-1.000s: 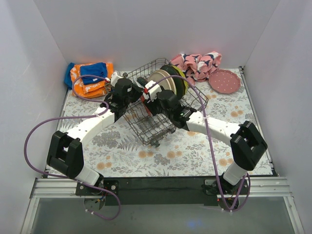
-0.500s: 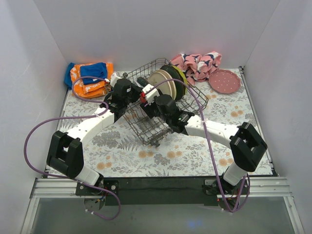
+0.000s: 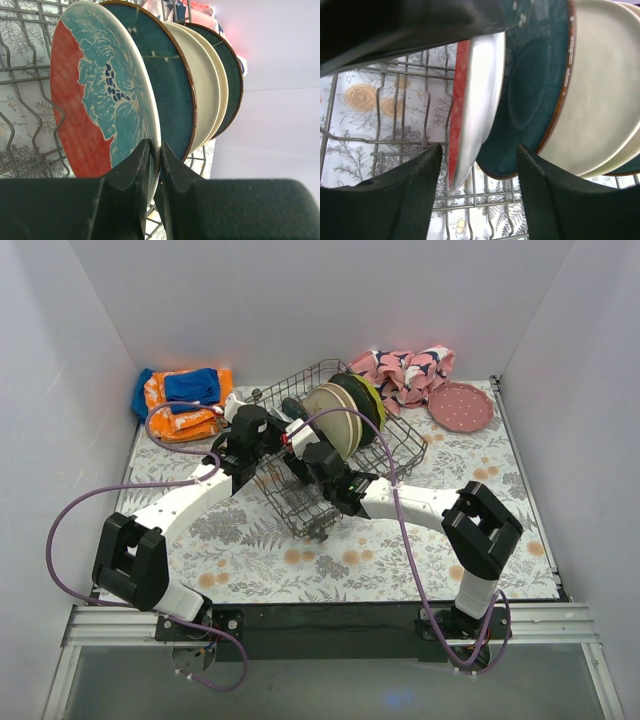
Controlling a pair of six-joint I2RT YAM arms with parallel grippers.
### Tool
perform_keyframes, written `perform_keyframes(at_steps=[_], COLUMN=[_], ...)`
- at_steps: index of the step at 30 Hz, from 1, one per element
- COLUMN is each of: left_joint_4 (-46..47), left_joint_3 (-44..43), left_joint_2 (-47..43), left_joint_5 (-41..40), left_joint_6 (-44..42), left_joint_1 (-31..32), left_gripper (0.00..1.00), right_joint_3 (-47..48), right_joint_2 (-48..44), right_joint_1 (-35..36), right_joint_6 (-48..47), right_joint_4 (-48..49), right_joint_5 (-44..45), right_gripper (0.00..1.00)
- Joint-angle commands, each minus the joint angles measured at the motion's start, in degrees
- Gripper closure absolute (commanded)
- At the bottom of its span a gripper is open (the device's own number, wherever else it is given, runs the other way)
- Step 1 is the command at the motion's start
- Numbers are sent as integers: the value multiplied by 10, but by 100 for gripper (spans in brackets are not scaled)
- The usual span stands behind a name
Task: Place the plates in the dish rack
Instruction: Insert the plate into the dish rack
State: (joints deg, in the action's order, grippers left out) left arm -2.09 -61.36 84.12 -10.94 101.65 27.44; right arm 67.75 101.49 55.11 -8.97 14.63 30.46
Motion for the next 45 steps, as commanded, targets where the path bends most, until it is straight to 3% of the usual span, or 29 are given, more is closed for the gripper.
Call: perform_keyframes(at_steps=[1,6,25,38,45], left_joint_4=[37,34,2,-8,-12], left_joint_3=[10,19,-17,-27,-44], left_joint_2=[-50,-60,-47,-33,-1], left_joint_5=[14,7,19,49,92], left_joint_6=[26,29,17,-7,-20], left_joint_1=[1,-1,-14,-55,-70], left_gripper=[100,99,59,58,58], right_joint_3=[16,10,24,41,40], right_joint_2=[-4,-8,3,5,11], right_joint_1=[-3,-5,-28,-43,-43], right_joint_6=[-2,-16,-17,-4,-3], right_joint_4=[49,67,73,73,73], right_joint_5=[56,63,37,17,3], right_gripper=[35,41,47,63,65])
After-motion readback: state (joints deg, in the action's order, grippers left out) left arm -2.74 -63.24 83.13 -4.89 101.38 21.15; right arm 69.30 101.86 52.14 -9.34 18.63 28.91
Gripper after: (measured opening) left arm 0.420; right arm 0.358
